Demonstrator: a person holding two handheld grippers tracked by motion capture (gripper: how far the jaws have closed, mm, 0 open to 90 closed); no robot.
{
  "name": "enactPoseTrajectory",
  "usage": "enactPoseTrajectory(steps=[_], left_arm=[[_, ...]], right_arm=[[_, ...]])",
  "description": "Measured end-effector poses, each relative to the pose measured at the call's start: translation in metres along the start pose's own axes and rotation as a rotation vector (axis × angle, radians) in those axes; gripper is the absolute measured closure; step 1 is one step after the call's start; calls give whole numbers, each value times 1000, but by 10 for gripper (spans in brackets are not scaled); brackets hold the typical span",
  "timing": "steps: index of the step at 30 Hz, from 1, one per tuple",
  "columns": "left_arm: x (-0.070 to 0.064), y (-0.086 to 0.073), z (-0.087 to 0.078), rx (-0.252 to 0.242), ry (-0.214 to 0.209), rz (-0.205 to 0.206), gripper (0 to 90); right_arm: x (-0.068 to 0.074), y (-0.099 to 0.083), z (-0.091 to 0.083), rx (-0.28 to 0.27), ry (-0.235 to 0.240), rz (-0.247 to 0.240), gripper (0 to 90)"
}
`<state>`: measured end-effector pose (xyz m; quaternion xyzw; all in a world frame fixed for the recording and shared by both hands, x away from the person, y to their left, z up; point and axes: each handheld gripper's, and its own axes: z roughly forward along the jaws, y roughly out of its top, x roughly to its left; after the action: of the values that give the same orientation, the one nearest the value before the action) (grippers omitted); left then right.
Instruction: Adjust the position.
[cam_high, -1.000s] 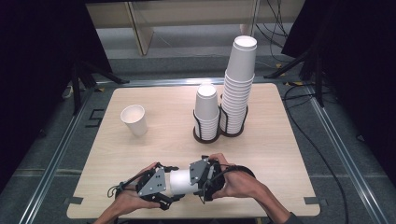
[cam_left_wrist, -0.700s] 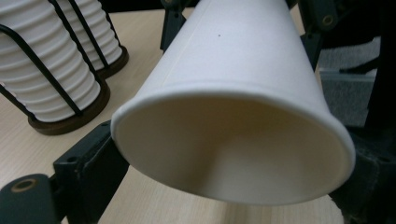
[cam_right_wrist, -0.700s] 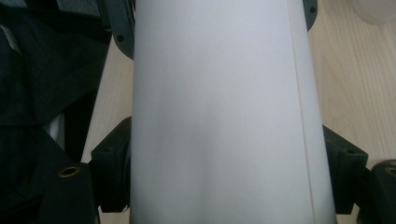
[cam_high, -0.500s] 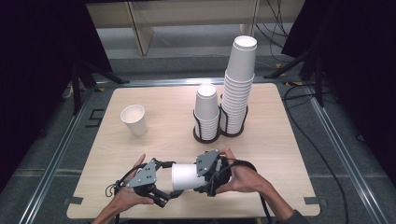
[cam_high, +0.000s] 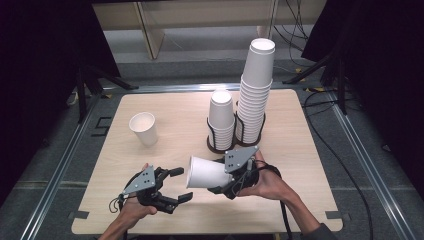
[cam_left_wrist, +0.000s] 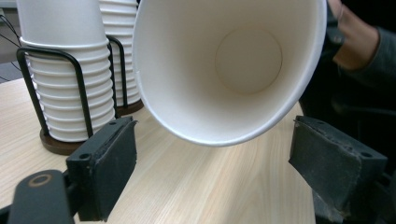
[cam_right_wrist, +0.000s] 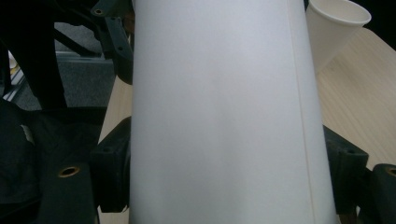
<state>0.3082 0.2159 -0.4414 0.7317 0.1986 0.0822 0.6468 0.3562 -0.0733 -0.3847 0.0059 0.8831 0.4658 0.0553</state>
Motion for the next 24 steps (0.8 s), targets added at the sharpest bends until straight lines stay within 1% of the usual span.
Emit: enactPoseTrajectory(steps=[1, 2, 3, 4, 5, 7, 9, 11, 12, 14, 15, 16, 17, 18, 19, 20, 21, 22, 23, 24], left_arm=[[0, 0, 1, -7, -2, -5, 142], [0, 1, 1, 8, 5, -10, 142], [0, 2, 2, 8, 10, -27, 143], [0, 2, 2, 8, 9, -33, 143], [1, 2, 2, 5, 7, -38, 143], [1, 1, 2, 9, 7, -33, 132], [0, 1, 3, 4, 4, -47, 111], [-1, 1, 4, -3, -3, -45, 86], [-1, 2, 4, 2, 0, -40, 78], [-3, 2, 5, -9, -1, -46, 61], [-3, 1, 6, -19, -9, -44, 57], [-3, 2, 6, -16, -3, -48, 58], [-3, 2, 5, -14, -4, -41, 57], [-3, 2, 6, -27, -5, -49, 48], [-3, 2, 6, -29, -4, -50, 29], [-3, 2, 6, -26, -2, -49, 6], [-3, 2, 6, -33, -3, -58, 0], [-3, 2, 6, -43, -11, -61, 0], [-3, 2, 6, -47, -16, -69, 0], [-3, 1, 7, -56, -24, -71, 2]], right_arm=[[-1, 0, 0, -16, 3, -1, 241], [-1, 0, 1, -21, 5, -1, 241], [-1, 0, 2, -24, 9, -3, 241], [1, -1, 4, -24, 19, 11, 241], [1, -1, 5, -25, 25, 9, 240], [1, -1, 8, -29, 29, -7, 241], [2, -2, 11, -29, 42, 9, 241], [3, -2, 13, -37, 57, 12, 240], [3, -2, 14, -39, 61, 9, 240], [4, -3, 16, -42, 71, 16, 240], [4, -4, 18, -37, 74, 14, 240], [4, -4, 19, -38, 79, 16, 241], [4, -5, 21, -40, 81, 16, 241], [4, -5, 22, -42, 87, 23, 241], [4, -5, 23, -47, 90, 27, 240], [5, -5, 24, -47, 93, 26, 240], [5, -4, 24, -52, 90, 12, 240], [5, -4, 25, -57, 94, 15, 240], [5, -4, 25, -59, 106, 31, 240], [6, -4, 26, -60, 107, 33, 240]])
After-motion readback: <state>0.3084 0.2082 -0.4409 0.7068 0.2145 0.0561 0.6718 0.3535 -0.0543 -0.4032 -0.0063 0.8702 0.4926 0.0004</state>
